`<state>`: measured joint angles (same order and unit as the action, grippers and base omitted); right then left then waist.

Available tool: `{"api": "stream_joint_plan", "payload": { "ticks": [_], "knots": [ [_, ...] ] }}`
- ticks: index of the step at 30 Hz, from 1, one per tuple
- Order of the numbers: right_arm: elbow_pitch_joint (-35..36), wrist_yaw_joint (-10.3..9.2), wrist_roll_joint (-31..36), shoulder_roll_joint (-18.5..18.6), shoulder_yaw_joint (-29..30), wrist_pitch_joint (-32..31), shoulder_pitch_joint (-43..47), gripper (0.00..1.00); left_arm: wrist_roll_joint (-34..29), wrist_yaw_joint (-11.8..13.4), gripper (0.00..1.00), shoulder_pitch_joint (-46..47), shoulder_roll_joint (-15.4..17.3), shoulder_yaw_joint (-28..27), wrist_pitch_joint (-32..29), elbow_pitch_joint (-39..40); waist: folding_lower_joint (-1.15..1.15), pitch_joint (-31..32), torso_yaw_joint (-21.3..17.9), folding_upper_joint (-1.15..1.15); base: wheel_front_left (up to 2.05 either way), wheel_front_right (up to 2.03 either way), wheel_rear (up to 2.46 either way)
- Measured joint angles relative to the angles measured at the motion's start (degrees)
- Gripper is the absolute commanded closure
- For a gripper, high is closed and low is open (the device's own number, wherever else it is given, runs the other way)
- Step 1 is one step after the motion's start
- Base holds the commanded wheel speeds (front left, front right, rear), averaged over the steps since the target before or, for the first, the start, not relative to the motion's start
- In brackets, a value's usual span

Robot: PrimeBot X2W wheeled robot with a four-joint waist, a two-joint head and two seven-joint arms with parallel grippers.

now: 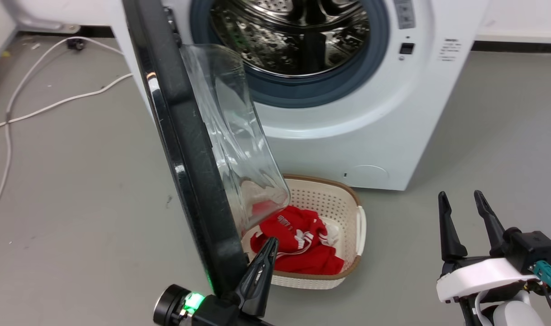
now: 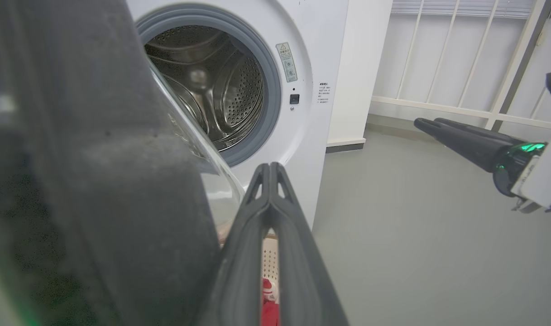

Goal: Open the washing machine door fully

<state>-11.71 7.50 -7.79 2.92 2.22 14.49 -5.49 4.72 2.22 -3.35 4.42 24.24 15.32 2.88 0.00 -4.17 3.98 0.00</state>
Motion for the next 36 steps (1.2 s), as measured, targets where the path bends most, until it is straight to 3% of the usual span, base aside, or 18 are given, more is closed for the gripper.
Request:
{"api": "stream_joint_plan", "payload": {
  "ticks": [18, 26, 36],
  "knots": [
    [1.9, 0.01, 0.6, 0.0, 0.4, -1.3, 0.8, 0.00, 0.6, 2.5, 1.00, -5.3, 1.3, -8.8, -0.1, 3.5, 0.00, -0.2, 11.6, 0.00, 0.00, 0.00, 0.00],
    [2.2, 0.01, 0.7, 0.0, 0.4, -1.4, 0.6, 0.00, 2.2, 3.0, 1.00, -3.3, 3.0, -15.5, -0.1, 1.7, 0.00, -1.5, 12.4, 0.00, 0.00, 0.00, 0.00],
    [2.6, 0.01, 1.4, 0.0, 0.4, -2.1, -0.4, 0.00, 7.8, 2.5, 1.00, 3.9, 6.9, -28.7, -0.1, -3.6, 0.01, -3.4, 10.6, 0.00, 0.00, 0.00, 0.00]
  ]
}}
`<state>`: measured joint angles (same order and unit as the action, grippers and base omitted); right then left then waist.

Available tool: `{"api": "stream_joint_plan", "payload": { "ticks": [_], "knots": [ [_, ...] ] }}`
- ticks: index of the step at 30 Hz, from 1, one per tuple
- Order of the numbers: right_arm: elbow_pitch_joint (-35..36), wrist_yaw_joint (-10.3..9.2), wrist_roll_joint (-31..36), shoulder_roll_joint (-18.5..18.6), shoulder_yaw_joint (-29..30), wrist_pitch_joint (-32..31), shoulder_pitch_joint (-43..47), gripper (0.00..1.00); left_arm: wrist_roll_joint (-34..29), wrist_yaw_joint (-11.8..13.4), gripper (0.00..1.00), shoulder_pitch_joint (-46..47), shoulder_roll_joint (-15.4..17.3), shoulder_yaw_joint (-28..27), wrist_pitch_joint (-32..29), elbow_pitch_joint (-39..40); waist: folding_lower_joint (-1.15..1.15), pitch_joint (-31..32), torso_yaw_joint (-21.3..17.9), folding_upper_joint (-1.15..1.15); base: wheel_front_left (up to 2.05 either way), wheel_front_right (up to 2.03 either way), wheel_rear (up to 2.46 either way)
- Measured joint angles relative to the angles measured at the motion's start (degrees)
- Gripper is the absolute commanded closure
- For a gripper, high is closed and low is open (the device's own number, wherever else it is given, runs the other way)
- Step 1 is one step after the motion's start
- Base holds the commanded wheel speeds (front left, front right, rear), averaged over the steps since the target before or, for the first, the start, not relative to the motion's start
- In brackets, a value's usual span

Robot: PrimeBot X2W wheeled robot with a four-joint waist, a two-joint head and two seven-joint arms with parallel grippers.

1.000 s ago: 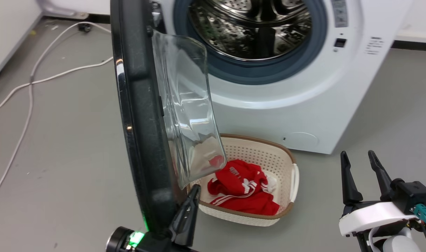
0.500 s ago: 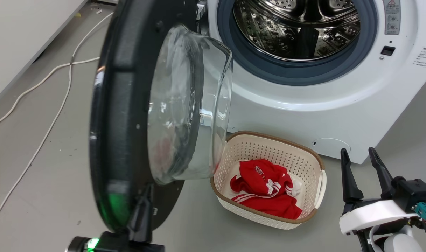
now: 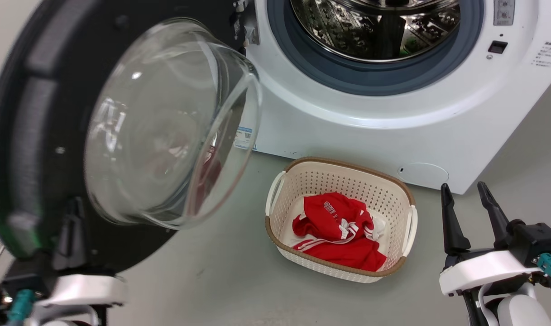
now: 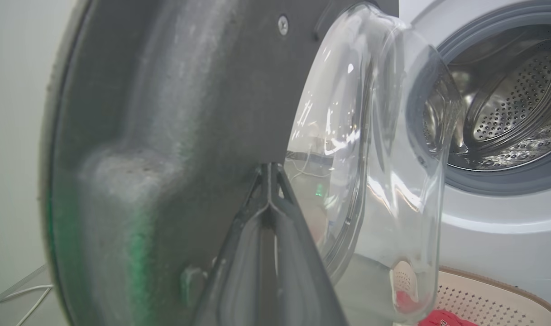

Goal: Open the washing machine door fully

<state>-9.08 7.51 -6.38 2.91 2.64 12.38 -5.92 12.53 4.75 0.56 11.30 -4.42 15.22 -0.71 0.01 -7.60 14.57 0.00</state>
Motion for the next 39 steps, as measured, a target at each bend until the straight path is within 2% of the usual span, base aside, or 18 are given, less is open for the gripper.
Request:
{"api": "stream_joint_plan", "payload": {
  "ticks": [11, 18, 24, 31, 32, 35, 39],
  "knots": [
    [0.5, -0.01, 0.6, 0.0, 0.2, -0.3, -1.3, 0.00, 2.2, -2.1, 1.00, 7.9, 6.6, -10.3, 0.0, -13.0, 0.00, -2.1, -2.6, 0.00, 0.00, 0.00, 0.00],
    [0.6, -0.01, 0.9, 0.0, 0.4, -0.3, -1.9, 0.00, 2.6, -3.8, 1.00, 13.4, 10.1, -14.5, 0.0, -22.0, 0.00, -3.2, -3.8, 0.00, 0.00, 0.00, 0.00],
    [0.1, 0.00, 0.9, 0.0, 0.4, -0.2, -2.1, 0.00, 0.7, -4.7, 1.00, 14.4, 9.7, -16.2, 0.0, -23.7, 0.00, -2.8, -4.3, 0.00, 0.00, 0.00, 0.00],
    [-0.6, 0.00, 0.5, 0.0, 0.2, 0.2, -2.0, 0.00, -2.4, -5.3, 1.00, 9.2, 4.9, -17.3, 0.0, -17.1, 0.00, -1.1, -4.8, 0.00, 0.00, 0.00, 0.00],
    [-0.7, -0.01, 0.4, 0.0, 0.0, 0.2, -1.9, 0.00, -2.8, -5.3, 0.97, 7.9, 3.9, -17.4, 0.0, -15.7, 0.00, -0.9, -5.0, 0.00, 0.00, 0.00, 0.00],
    [-0.9, -0.01, 0.3, 0.0, -0.1, 0.3, -1.7, 0.00, -3.9, -5.3, 0.00, 3.7, 0.0, -17.5, 0.0, -11.2, 0.00, 0.0, -5.5, 0.00, 0.00, 0.00, 0.00],
    [-1.0, 0.00, 0.3, 0.0, -0.5, 0.6, -0.9, 0.00, -6.3, -5.2, 0.00, -1.4, -4.8, -15.5, 0.0, -5.7, -0.01, 1.1, -6.1, 0.00, 0.00, 0.00, 0.00]
  ]
}}
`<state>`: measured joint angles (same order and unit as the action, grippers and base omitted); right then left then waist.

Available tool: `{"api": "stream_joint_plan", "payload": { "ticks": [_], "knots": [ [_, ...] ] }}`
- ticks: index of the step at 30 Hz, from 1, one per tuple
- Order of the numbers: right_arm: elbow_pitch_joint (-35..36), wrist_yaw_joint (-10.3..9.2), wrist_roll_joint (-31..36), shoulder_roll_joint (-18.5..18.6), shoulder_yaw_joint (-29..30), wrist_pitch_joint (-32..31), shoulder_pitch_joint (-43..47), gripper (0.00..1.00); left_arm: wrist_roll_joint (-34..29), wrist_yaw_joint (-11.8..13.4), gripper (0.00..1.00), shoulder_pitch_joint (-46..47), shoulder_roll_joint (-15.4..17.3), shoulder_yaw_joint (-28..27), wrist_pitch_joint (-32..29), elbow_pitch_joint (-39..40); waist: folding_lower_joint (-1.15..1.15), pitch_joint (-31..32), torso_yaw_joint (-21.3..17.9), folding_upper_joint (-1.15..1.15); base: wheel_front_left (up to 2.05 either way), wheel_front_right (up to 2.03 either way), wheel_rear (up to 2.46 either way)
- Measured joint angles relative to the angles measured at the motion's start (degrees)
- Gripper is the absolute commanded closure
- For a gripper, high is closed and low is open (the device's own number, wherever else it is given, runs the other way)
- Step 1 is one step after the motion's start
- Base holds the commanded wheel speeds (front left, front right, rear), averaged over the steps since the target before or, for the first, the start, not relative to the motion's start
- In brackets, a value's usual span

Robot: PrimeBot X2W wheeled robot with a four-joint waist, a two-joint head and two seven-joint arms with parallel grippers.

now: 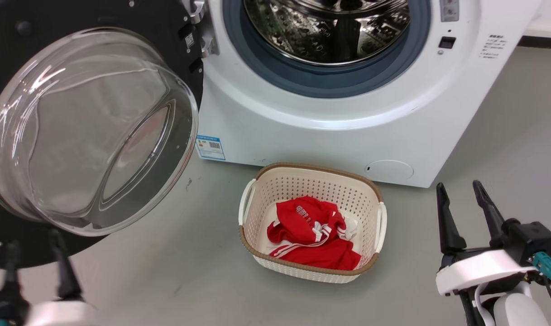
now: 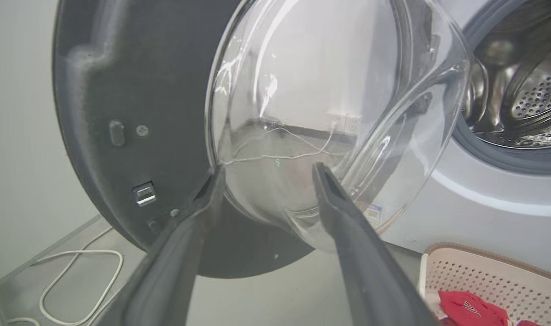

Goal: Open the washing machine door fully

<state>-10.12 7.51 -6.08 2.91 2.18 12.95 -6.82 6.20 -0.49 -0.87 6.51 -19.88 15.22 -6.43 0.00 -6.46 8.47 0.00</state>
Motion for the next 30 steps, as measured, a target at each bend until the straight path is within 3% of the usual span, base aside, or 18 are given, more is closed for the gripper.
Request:
{"api": "stream_joint_plan", "payload": {
  "ticks": [6, 17, 30],
  "knots": [
    [0.1, 0.00, 0.2, 0.0, -0.5, 0.0, 1.0, 0.00, -1.5, 0.8, 0.00, -5.1, -3.0, 5.5, 0.0, 6.5, 0.00, 1.4, -1.4, 0.00, 0.00, 0.00, 0.00],
    [1.8, 0.00, 1.0, 0.0, -1.9, -0.5, 2.2, 0.00, -4.8, 0.1, 0.00, -5.3, -3.6, 18.9, 0.0, 11.0, 0.00, 3.6, -5.5, 0.00, 0.00, 0.00, 0.00],
    [4.6, 0.00, 2.6, 0.0, -1.7, -1.8, 3.7, 0.00, -5.6, 1.6, 0.00, -1.6, -3.4, 20.1, 0.0, 9.5, 0.00, 4.5, -10.4, 0.00, 0.00, 0.00, 0.00]
  ]
}}
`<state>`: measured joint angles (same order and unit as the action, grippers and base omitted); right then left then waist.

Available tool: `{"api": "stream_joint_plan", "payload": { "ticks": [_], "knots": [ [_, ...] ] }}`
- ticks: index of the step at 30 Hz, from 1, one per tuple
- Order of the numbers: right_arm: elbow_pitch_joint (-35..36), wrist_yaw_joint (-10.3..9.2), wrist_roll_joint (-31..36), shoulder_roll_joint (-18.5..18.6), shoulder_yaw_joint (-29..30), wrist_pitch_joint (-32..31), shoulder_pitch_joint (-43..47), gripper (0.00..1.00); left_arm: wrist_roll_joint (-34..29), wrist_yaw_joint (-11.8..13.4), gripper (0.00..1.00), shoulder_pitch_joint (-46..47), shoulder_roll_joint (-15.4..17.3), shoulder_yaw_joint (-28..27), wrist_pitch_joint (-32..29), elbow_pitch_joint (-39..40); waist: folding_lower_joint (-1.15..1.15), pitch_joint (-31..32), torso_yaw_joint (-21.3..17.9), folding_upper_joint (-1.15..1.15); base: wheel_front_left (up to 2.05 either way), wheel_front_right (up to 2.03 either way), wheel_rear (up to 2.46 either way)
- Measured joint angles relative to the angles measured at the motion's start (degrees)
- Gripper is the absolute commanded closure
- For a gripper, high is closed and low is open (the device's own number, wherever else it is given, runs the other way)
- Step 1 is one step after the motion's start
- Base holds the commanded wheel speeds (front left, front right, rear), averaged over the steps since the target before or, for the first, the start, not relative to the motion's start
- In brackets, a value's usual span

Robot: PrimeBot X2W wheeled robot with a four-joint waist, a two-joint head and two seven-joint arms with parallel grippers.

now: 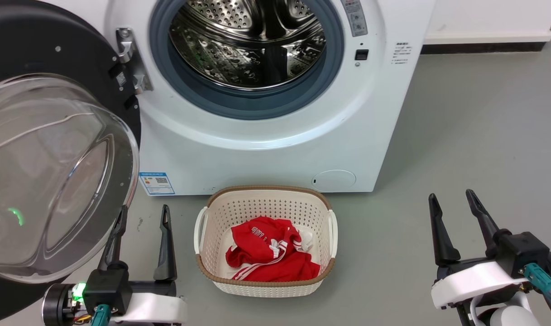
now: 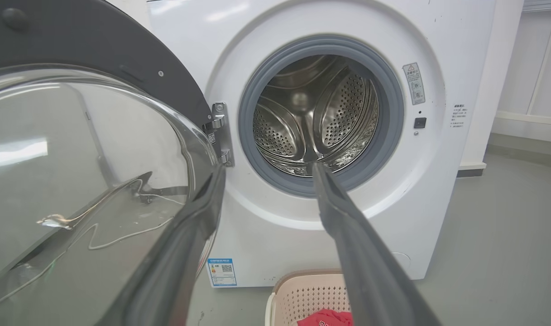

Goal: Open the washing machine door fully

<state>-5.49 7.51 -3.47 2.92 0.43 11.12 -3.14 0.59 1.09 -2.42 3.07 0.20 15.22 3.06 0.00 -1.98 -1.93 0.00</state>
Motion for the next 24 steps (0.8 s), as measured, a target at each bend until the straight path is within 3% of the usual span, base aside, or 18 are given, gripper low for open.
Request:
{"api": "stream_joint_plan", "payload": {
  "ticks": [24],
  "knots": [
    [-2.8, 0.00, -1.6, 0.0, -0.8, 0.7, -0.1, 0.00, 0.7, 0.4, 0.00, 0.0, 0.2, -1.0, 0.0, -1.8, 0.00, -0.3, -1.3, 0.00, 0.00, 0.00, 0.00]
  ]
}}
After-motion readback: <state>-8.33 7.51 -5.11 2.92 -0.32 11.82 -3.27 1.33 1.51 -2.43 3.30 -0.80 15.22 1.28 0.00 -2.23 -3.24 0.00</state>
